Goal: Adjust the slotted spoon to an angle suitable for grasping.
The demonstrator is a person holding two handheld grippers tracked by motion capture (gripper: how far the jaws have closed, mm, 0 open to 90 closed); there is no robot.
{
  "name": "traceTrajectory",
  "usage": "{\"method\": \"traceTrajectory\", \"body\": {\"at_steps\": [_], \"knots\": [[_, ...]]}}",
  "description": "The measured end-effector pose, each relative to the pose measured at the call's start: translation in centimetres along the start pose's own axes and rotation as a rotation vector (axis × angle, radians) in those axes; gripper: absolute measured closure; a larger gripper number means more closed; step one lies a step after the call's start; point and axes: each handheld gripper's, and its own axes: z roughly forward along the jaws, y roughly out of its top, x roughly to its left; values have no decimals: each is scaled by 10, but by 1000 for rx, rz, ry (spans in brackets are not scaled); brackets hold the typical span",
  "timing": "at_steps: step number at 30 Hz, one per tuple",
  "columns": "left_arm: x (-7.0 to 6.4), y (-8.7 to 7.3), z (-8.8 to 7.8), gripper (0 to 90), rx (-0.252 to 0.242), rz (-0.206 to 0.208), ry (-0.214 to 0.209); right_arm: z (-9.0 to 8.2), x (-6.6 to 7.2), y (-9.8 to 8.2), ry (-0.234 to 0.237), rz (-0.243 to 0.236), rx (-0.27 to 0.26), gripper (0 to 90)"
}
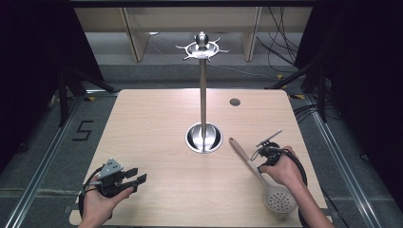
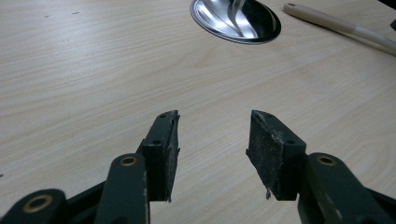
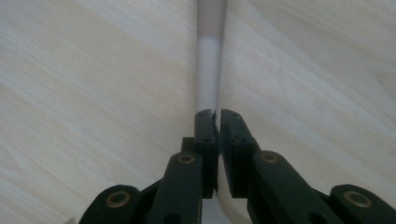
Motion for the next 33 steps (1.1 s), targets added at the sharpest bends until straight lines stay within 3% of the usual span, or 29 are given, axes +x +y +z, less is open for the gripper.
{"method": "traceTrajectory", "body": {"at_steps": [2, 4, 5, 10, 15, 21, 30, 33], "knots": [[0, 0, 0, 513, -2, -5, -6, 4, 1, 9, 9, -13, 21, 792], [0, 0, 0, 511, -2, -4, -7, 6, 5, 17, 4, 17, 40, 774], [0, 0, 0, 511, 3, 0, -4, 7, 2, 22, -3, -29, 39, 763], [0, 0, 0, 509, 0, -3, -6, 14, 0, 37, 2, -70, 59, 748], [0, 0, 0, 508, -1, -4, 0, 21, 2, 51, -2, -79, 80, 724], [0, -1, -1, 509, -6, -4, -3, 28, 1, 56, -1, -89, 104, 717], [0, -1, 0, 508, -1, -4, -5, 35, 0, 61, 1, -57, 125, 712], [0, -1, 0, 508, -2, -9, 2, 40, -2, 62, 7, -78, 137, 713]]}}
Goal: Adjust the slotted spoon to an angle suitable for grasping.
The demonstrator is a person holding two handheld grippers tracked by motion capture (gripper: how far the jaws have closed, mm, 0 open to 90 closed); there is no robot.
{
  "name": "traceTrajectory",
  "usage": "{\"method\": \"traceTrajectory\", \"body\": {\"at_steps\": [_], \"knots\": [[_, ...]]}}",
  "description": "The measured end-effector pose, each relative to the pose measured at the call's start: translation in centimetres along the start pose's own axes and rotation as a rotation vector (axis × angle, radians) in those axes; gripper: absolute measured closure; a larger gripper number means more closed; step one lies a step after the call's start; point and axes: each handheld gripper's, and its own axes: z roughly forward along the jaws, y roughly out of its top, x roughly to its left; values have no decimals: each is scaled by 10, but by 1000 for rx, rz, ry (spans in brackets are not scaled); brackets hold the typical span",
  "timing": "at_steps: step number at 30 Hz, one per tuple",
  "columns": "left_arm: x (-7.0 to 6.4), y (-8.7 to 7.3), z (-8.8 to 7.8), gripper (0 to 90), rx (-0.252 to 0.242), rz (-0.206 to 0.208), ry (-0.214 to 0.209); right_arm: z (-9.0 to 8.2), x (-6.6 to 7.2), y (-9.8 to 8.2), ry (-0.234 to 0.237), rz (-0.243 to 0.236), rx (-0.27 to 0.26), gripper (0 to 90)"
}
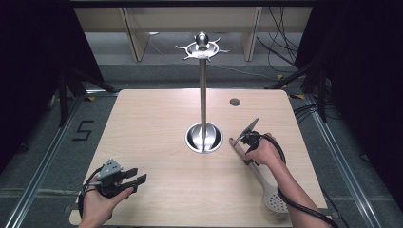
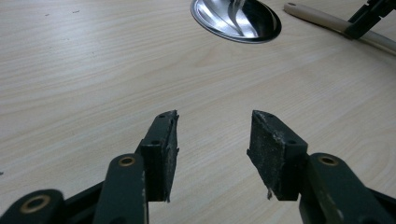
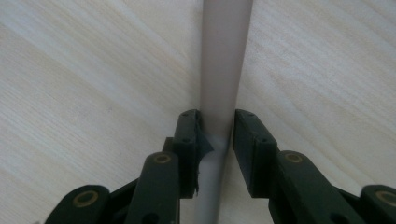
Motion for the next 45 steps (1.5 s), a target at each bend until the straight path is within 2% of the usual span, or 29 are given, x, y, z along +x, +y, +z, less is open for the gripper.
{"method": "traceTrajectory", "body": {"at_steps": [7, 8, 10, 11, 12, 13, 17, 18, 19, 21, 22, 23, 25, 26, 27, 28, 29, 30, 31, 32, 33, 34, 35, 36, 37, 40, 41, 42, 45], "knots": [[0, 0, 0, 507, 4, 5, -4, 3, 0, 1, 0, 8, -9, 743], [1, 0, 0, 507, 6, 8, -3, 2, 1, 1, 1, 30, -10, 745], [1, 0, 0, 507, 3, 8, -9, 2, 0, -1, 13, 40, -5, 747], [1, 0, 0, 507, 3, 8, -9, 2, -1, -4, 6, 33, -40, 748], [1, 0, 0, 507, 3, 8, -8, 2, -1, -4, 6, 33, -40, 748], [0, 0, 1, 507, 1, 5, -8, -1, 1, -5, 4, 58, -27, 748], [0, 0, 0, 508, 6, 8, -2, -12, 0, -11, -9, 72, -68, 749], [0, 0, 0, 507, 7, 9, -1, -16, 0, -14, -14, 57, -88, 749], [0, 0, 0, 507, 3, 6, -1, -20, 1, -17, -14, 81, -109, 750], [0, 0, 0, 508, 4, 5, 5, -29, 0, -24, -21, 67, -142, 750], [1, 0, 0, 507, 4, 6, 2, -34, 4, -27, -25, 113, -170, 750], [0, 0, 0, 507, 4, 4, 0, -37, 3, -31, -26, 99, -189, 751], [0, 0, 0, 506, 9, 7, 1, -44, 4, -40, -45, 88, -286, 750], [-1, 0, 0, 506, 9, 2, 2, -48, 6, -44, -51, 89, -315, 751], [0, 0, 0, 506, 15, 20, 3, -50, 6, -48, -51, 81, -337, 751], [0, 0, 0, 506, 16, 19, 1, -53, 7, -53, -53, 77, -364, 751], [0, 0, 0, 506, 17, 20, -1, -56, 7, -58, -42, 59, -390, 751], [0, 0, 0, 506, 16, 20, 0, -58, 7, -61, -44, 61, -403, 751], [0, 0, 0, 506, 17, 20, -1, -61, 13, -65, -17, 107, -406, 751], [0, 0, 0, 506, 16, 12, -1, -62, 11, -68, -27, 71, -432, 751], [0, 0, 0, 506, 17, 9, 2, -63, 11, -71, -29, 69, -458, 751], [0, 0, 0, 506, 15, 17, 0, -64, 13, -74, -29, 88, -489, 751], [0, 0, 0, 506, 11, 18, 1, -66, 13, -78, -28, 83, -508, 751], [0, 0, 0, 505, 13, 17, -2, -69, 14, -81, -24, 88, -504, 751], [1, 0, 0, 505, 17, 21, 0, -71, 14, -85, -26, 88, -528, 751], [0, 0, 1, 505, 17, 11, 1, -77, 14, -94, -32, 59, -570, 751], [-1, 0, 1, 505, 16, 8, 6, -79, 16, -97, -23, 77, -585, 751], [0, 0, 0, 505, 18, 23, -2, -80, 16, -99, -28, 63, -608, 751], [-1, 0, 1, 505, 13, 10, 3, -87, 17, -108, -27, 56, -662, 751]]}}
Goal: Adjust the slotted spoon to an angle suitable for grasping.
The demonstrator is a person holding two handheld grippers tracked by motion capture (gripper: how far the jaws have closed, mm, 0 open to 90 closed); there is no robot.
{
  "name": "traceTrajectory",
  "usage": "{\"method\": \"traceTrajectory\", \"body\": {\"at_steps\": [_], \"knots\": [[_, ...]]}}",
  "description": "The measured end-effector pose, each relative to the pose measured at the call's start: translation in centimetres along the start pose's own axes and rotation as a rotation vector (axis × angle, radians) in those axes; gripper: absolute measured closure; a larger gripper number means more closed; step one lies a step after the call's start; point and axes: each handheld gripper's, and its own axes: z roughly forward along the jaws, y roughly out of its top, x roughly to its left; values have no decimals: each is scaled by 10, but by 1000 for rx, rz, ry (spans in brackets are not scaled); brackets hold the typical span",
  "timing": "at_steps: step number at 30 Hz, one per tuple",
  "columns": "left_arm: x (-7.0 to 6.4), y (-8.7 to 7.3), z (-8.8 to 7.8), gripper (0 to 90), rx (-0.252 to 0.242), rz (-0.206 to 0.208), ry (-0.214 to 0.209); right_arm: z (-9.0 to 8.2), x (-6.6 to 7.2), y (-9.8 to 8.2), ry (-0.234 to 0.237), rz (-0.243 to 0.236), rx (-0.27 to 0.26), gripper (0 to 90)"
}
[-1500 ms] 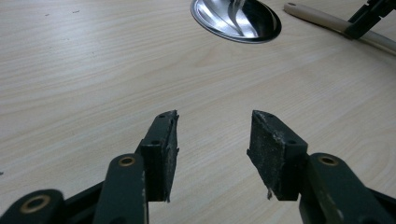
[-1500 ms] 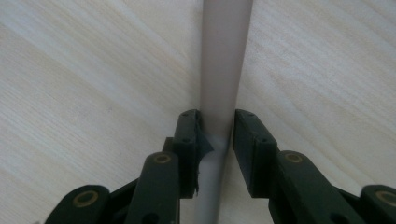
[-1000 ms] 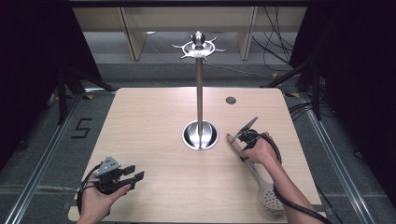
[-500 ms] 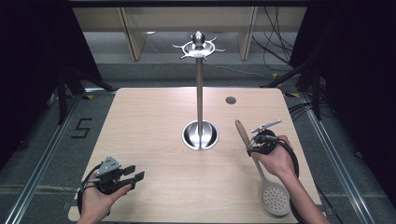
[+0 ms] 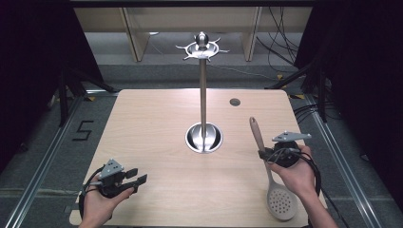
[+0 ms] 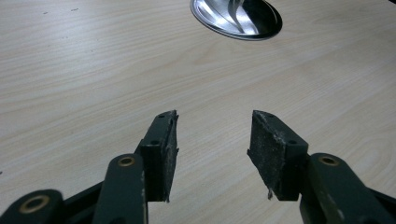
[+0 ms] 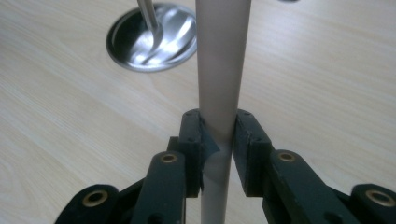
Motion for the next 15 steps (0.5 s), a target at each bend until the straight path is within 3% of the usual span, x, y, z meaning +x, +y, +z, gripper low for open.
{"method": "traceTrajectory", "body": {"at_steps": [1, 6, 8, 10, 14, 15], "knots": [[1, 0, 0, 505, 1, 13, -2, -5, -2, -1, 4, -40, -52, 751], [0, 0, 0, 505, 1, 7, -1, -16, 0, -5, 23, -31, -126, 751], [0, 0, 0, 504, 2, 8, -2, -17, 0, -6, 35, -35, -188, 751], [1, 0, 0, 505, 2, 10, -7, -20, -3, -7, 30, -87, -229, 751], [1, 0, 0, 504, 6, 11, -5, -22, -2, -7, 54, -74, -292, 751], [1, 0, -1, 504, 8, 13, -4, -24, 0, -8, 56, -43, -297, 751]]}}
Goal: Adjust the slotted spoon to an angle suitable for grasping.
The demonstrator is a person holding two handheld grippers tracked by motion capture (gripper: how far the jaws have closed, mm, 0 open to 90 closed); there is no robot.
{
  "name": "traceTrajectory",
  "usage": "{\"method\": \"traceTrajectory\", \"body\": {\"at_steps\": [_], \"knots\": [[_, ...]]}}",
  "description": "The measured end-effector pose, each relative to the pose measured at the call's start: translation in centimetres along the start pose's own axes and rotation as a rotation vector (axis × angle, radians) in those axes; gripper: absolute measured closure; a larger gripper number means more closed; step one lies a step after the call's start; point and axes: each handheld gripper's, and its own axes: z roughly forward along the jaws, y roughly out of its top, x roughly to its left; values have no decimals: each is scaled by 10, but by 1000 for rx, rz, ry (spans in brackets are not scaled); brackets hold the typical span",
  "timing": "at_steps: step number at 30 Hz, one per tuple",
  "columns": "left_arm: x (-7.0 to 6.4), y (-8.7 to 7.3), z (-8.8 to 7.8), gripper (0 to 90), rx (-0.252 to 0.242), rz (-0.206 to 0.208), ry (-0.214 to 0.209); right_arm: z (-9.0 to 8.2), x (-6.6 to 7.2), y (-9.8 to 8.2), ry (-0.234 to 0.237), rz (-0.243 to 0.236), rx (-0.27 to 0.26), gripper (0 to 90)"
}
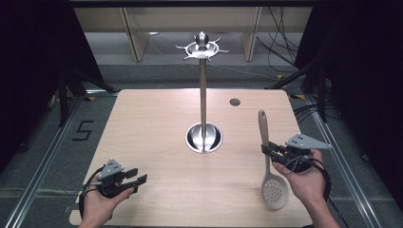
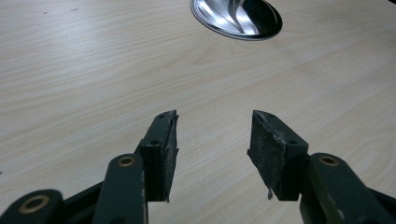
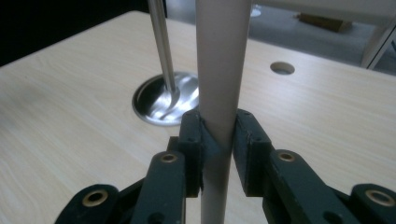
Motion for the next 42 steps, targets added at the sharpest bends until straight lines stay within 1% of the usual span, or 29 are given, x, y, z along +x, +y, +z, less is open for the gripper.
{"method": "traceTrajectory", "body": {"at_steps": [4, 6, 7, 10, 11, 12, 13, 14, 15, 16, 17, 18, 19, 20, 21, 22, 23, 24, 26, 28, 29, 30, 31, 33, 34, 36, 38, 41, 42], "knots": [[0, 0, 0, 504, -1, 0, -2, -1, -1, 2, -1, -7, -57, 751], [0, 0, 1, 504, -2, -11, -2, -2, 0, 3, -3, 8, -56, 751], [0, 0, 1, 504, -6, -12, 0, -2, -3, 4, -10, -36, -84, 751], [0, 0, 0, 504, -5, -3, 5, -2, 1, 6, 2, 9, -105, 751], [0, 0, 0, 503, -5, -4, 7, -3, -1, 8, 4, -13, -106, 751], [0, 0, 0, 504, -5, -11, -1, -3, 1, 9, 2, 10, -109, 751], [0, 0, 0, 504, -9, -10, 1, -3, 0, 11, 10, -8, -121, 751], [0, 0, 0, 504, -9, -9, 2, -3, 2, 11, -3, 8, -119, 751], [0, 0, 0, 503, -10, -9, 4, -2, 1, 13, -4, -10, -137, 751], [0, 0, 0, 504, -11, -10, 5, -3, 2, 14, 8, 12, -125, 751], [0, 0, 0, 503, -12, -15, 8, -2, 1, 15, -1, -2, -134, 751], [0, 0, 0, 503, -13, -15, 7, -1, 3, 17, -1, 16, -153, 752], [0, 0, 0, 503, -17, -16, 3, -1, 3, 17, -1, 16, -153, 752], [0, 0, 0, 503, -17, -15, 4, -2, 2, 18, -8, 0, -155, 752], [0, 0, 0, 502, -18, -15, 5, -2, 3, 19, -24, 10, -172, 751], [1, 0, -1, 502, -18, -15, 5, -2, 4, 20, -6, 17, -168, 752], [1, 0, -1, 502, -17, -15, 5, -2, 3, 21, -24, -3, -179, 752], [0, 0, -1, 502, -17, -16, 6, -2, 5, 23, -14, 20, -174, 751], [0, 0, -2, 501, -12, -16, 14, -2, 4, 25, -23, 6, -187, 752], [1, 1, -2, 502, -13, -6, 6, -2, 6, 27, -19, 20, -182, 752], [1, 1, -2, 501, -13, -6, 6, -2, 5, 28, -17, 1, -198, 751], [1, 1, -2, 501, -13, -5, 6, -1, 5, 29, -15, 1, -200, 751], [1, 1, -2, 501, -14, -6, 6, -2, 7, 30, -23, 23, -195, 751], [1, 1, -2, 500, -21, -7, 7, -1, 6, 32, -10, 3, -204, 751], [1, 1, -2, 500, -22, -8, 9, -1, 6, 33, -19, -5, -208, 751], [1, 1, -2, 498, -26, -15, 7, -1, 9, 34, -8, 16, -210, 751], [1, 1, -2, 496, -26, -17, 8, -1, 8, 35, -17, -3, -216, 751], [1, 1, -2, 492, -25, -15, 12, -1, 11, 37, -12, 16, -224, 751], [1, 1, -2, 491, -27, -15, 12, 0, 10, 38, -15, -1, -229, 751]]}}
